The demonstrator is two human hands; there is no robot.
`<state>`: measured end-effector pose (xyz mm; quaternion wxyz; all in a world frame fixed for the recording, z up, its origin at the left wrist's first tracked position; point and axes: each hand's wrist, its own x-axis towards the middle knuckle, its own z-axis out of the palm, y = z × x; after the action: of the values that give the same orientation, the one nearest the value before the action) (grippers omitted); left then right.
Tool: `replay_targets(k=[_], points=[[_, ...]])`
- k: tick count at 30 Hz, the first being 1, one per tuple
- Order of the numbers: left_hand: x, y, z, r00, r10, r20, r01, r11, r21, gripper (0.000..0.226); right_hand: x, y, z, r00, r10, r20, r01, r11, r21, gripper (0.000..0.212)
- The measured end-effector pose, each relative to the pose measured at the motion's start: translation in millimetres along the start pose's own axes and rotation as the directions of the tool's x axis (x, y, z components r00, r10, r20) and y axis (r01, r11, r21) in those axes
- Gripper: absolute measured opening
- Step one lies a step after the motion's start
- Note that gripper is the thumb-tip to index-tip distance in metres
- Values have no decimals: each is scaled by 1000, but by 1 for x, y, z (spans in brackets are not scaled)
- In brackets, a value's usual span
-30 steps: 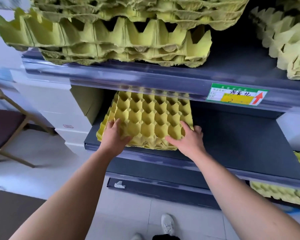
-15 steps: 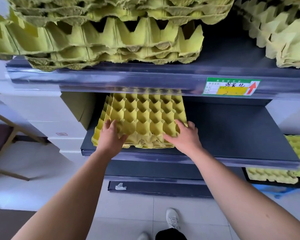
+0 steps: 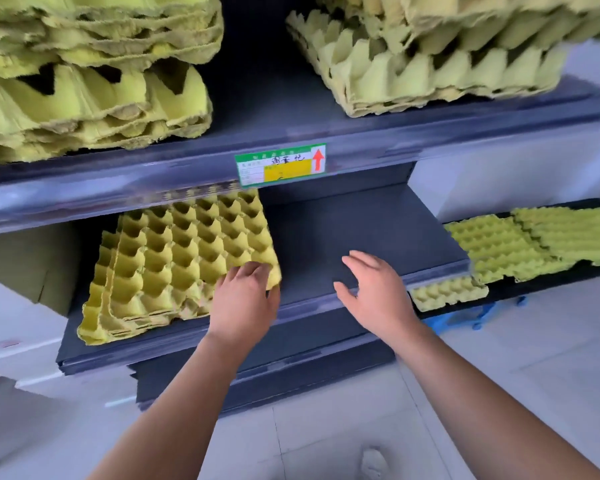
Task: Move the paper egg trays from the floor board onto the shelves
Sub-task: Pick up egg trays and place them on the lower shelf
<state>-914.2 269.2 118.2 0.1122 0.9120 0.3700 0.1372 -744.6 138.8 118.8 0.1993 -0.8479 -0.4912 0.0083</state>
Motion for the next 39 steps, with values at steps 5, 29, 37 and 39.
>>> replay_targets(k=[5, 29, 37, 39], points=[[26, 97, 40, 985, 162, 58, -161, 987, -30, 35, -36, 94, -42, 990, 120, -73, -123, 992, -37, 34], [169, 592, 271, 837, 467, 285, -436, 884, -167, 34, -86, 590, -202, 797, 592, -121, -603, 793, -86, 48], [285, 722, 329, 760, 536, 367, -513, 842, -167, 37, -17, 731, -238, 725, 681, -107, -688, 722, -73, 50], [308, 750, 344, 744, 540, 393, -523, 837, -160, 36, -3, 764, -245, 708, 699, -96, -705, 706, -62, 49]])
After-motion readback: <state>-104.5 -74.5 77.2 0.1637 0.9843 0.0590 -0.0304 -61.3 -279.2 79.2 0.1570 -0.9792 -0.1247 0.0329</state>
